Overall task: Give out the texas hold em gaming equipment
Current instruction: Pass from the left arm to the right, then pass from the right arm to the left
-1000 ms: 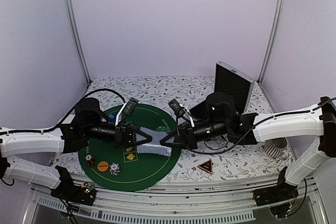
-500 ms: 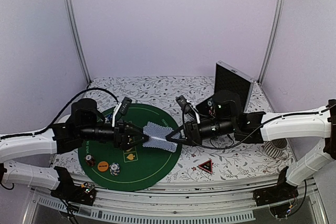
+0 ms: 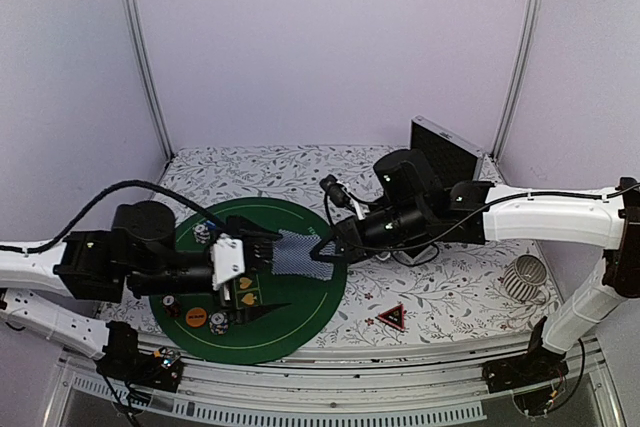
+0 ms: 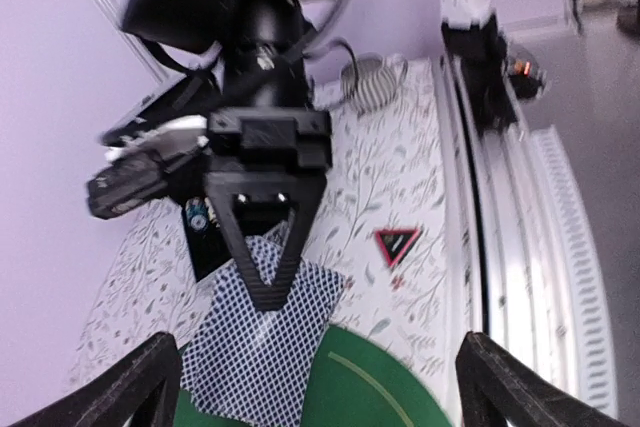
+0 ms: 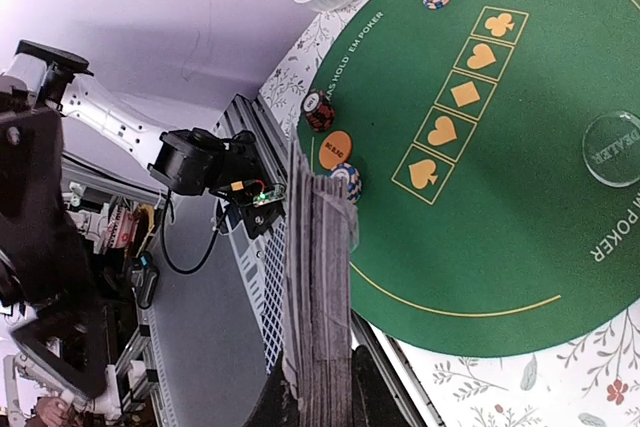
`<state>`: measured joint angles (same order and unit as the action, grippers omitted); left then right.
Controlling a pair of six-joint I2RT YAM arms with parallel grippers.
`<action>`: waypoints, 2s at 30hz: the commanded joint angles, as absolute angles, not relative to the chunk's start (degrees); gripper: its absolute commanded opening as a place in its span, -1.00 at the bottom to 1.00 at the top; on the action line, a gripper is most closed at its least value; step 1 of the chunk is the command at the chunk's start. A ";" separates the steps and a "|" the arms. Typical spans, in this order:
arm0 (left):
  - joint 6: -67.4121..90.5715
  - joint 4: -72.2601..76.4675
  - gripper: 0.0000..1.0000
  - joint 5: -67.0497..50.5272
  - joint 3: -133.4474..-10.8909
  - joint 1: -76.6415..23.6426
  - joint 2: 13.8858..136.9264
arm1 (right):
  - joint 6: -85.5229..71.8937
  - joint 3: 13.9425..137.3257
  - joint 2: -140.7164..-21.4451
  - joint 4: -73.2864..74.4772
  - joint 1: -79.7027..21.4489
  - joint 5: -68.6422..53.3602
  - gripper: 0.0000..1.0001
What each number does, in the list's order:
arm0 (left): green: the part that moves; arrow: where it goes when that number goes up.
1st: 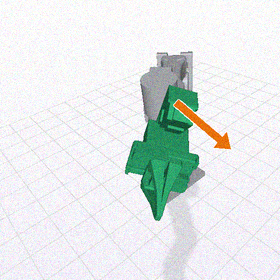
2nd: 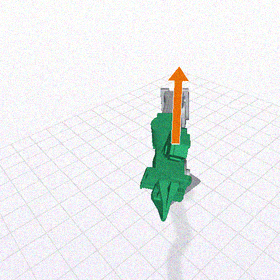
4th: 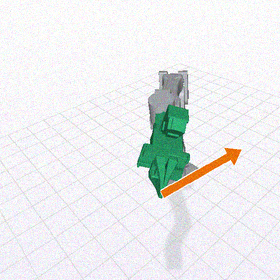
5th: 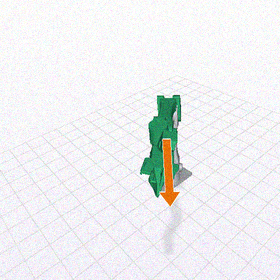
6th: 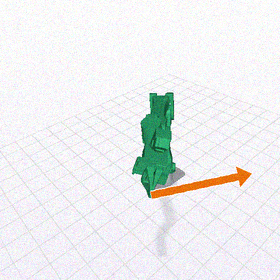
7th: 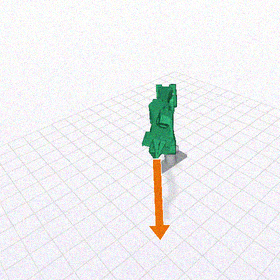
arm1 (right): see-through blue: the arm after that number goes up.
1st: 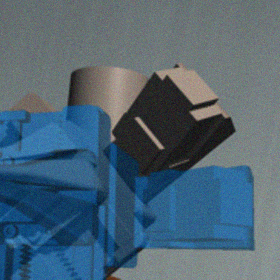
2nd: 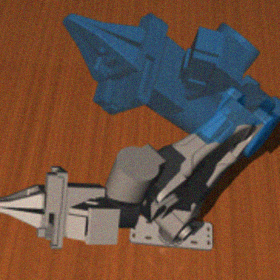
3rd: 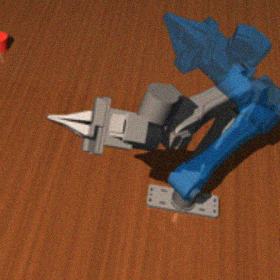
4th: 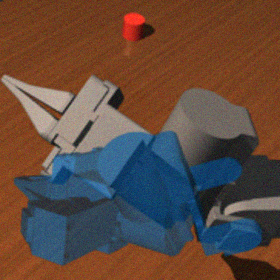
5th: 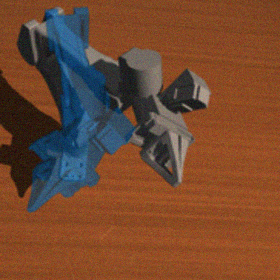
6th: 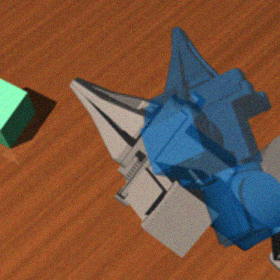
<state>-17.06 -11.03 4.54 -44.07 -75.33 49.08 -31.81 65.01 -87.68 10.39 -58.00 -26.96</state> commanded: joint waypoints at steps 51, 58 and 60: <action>-30.18 -24.13 0.41 10.72 -50.71 -67.82 61.09 | -24.25 84.62 -101.03 14.94 -61.65 -38.74 -0.95; -27.75 -24.42 -0.02 12.56 -51.49 -67.78 62.21 | -23.14 84.23 -101.09 15.28 -61.61 -37.16 -0.88; -27.52 -24.35 -0.02 11.99 -51.42 -67.80 62.03 | -23.25 84.14 -100.99 15.23 -61.53 -35.52 -0.65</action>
